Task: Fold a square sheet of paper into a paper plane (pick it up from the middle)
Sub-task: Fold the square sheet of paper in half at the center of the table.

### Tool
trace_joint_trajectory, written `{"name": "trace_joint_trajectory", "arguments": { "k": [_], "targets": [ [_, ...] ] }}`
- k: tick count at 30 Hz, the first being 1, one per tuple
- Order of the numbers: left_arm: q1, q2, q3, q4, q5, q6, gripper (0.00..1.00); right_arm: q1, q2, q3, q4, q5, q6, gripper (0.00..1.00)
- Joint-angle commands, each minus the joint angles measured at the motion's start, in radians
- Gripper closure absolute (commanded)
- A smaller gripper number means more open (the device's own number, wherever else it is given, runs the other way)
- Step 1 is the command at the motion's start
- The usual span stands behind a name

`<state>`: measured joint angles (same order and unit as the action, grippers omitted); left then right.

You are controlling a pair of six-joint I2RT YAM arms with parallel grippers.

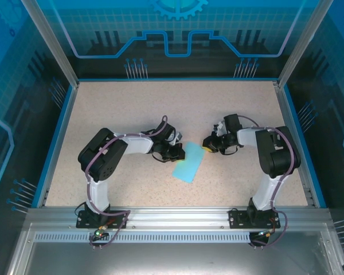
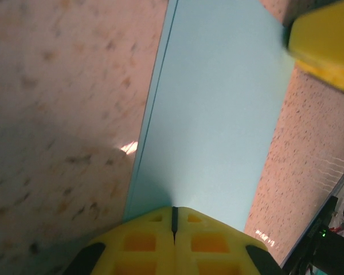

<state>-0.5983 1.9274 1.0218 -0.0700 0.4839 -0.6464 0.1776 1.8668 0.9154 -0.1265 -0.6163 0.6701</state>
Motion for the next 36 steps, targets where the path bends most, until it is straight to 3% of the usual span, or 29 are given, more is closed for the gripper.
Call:
{"name": "trace_joint_trajectory", "arguments": {
  "k": [1, 6, 8, 11, 19, 23, 36],
  "targets": [
    [-0.006, -0.051, -0.063, -0.088, -0.072, -0.033, 0.97, 0.008, 0.053, 0.097, -0.086, -0.054, -0.09, 0.89],
    [-0.005, -0.144, -0.121, 0.0, -0.133, -0.078, 0.89, 0.036, 0.026, 0.157, -0.192, -0.039, -0.138, 0.87],
    [-0.005, -0.179, -0.146, 0.022, -0.156, -0.081, 0.82, 0.047, -0.059, 0.144, -0.242, 0.011, -0.141, 0.84],
    [0.01, -0.205, -0.157, 0.025, -0.157, -0.072, 0.83, 0.09, -0.198, 0.103, -0.331, 0.143, -0.142, 0.8],
    [0.131, -0.257, -0.212, 0.073, -0.078, -0.09, 0.82, 0.286, -0.408, -0.126, -0.258, 0.352, 0.095, 0.74],
    [0.163, -0.266, -0.216, 0.064, -0.052, -0.069, 0.8, 0.351, -0.399, -0.156, -0.217, 0.401, 0.158, 0.74],
    [0.168, -0.277, -0.215, 0.021, -0.05, -0.035, 0.79, 0.357, -0.244, -0.107, -0.137, 0.331, 0.139, 0.76]
  ]
}}
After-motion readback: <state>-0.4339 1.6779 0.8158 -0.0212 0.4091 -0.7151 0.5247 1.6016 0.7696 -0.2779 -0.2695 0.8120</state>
